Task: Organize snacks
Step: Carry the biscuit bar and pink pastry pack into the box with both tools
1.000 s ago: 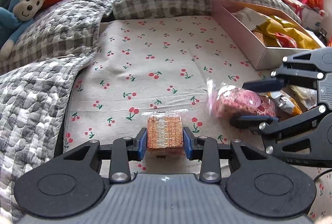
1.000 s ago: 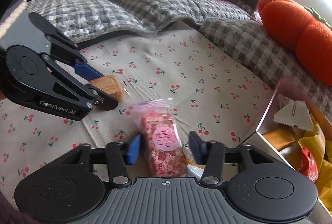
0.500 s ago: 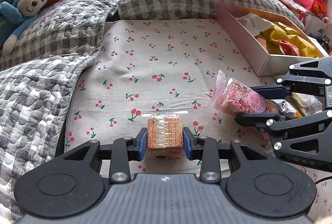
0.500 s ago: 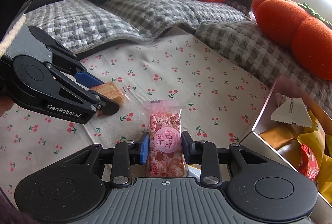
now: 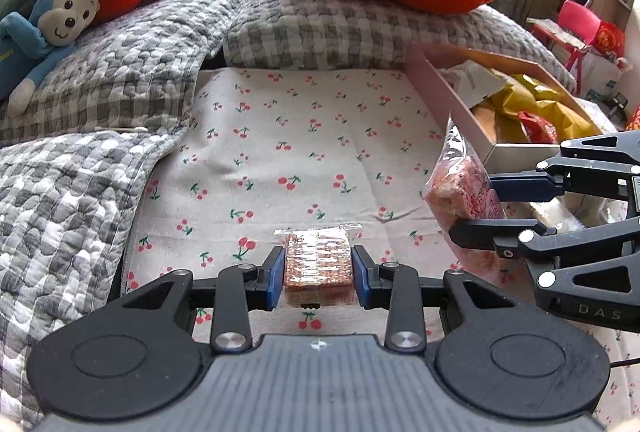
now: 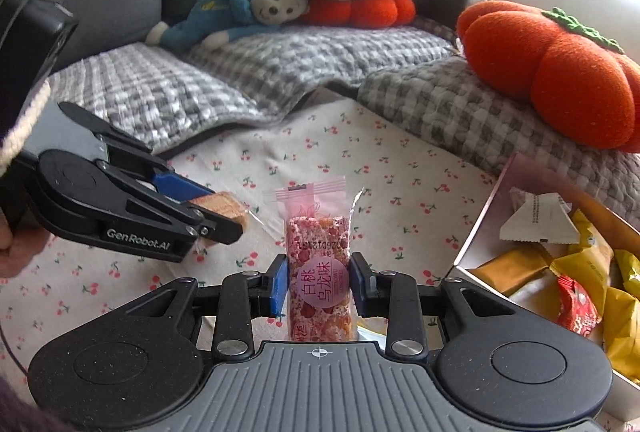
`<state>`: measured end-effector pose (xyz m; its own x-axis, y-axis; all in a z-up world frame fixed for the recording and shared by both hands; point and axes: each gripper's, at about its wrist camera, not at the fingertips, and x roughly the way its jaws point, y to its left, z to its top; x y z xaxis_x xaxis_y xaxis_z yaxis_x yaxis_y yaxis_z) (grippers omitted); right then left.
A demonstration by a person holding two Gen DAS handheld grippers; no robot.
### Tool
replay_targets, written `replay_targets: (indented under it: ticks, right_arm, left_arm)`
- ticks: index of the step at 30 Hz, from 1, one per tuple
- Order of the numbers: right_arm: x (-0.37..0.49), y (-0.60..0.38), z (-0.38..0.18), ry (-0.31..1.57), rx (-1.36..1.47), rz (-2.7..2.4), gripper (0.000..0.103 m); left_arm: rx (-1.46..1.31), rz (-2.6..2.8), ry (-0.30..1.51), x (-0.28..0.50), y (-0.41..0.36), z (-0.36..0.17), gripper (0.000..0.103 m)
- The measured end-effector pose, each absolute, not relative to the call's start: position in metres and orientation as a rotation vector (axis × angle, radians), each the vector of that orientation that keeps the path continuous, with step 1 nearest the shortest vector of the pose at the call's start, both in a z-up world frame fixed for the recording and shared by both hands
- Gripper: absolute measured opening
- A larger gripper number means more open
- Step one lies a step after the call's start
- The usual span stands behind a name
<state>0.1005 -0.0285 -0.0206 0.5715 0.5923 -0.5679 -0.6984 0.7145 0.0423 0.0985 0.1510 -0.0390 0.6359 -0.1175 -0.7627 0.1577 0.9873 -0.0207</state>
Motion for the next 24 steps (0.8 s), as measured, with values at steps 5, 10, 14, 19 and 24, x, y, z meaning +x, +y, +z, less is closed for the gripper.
replay_targets:
  ticks: [5,10,14,19,24]
  right_arm:
    - [0.102,-0.043,-0.012,0.588,-0.126,0.744,0.03]
    - [0.104,-0.06,-0.003,0.584,-0.063,0.721,0.03]
    - [0.105,-0.072,0.002,0.577,-0.038,0.697,0.03]
    - [0.106,-0.094,0.009,0.563,-0.004,0.654,0.03]
    - [0.108,-0.118,0.012,0.558,0.031,0.607,0.03]
  left_arm:
    - [0.041,-0.164,0.844,0.098,0.145,-0.031,0.032]
    - [0.036,-0.175,0.815,0.098,0.136,-0.024,0.032]
    - [0.026,-0.184,0.8,0.099,0.128,-0.019,0.032]
    - [0.006,-0.201,0.777,0.102,0.116,-0.013,0.032]
    - [-0.031,-0.218,0.762,0.106,0.103,-0.009,0.032]
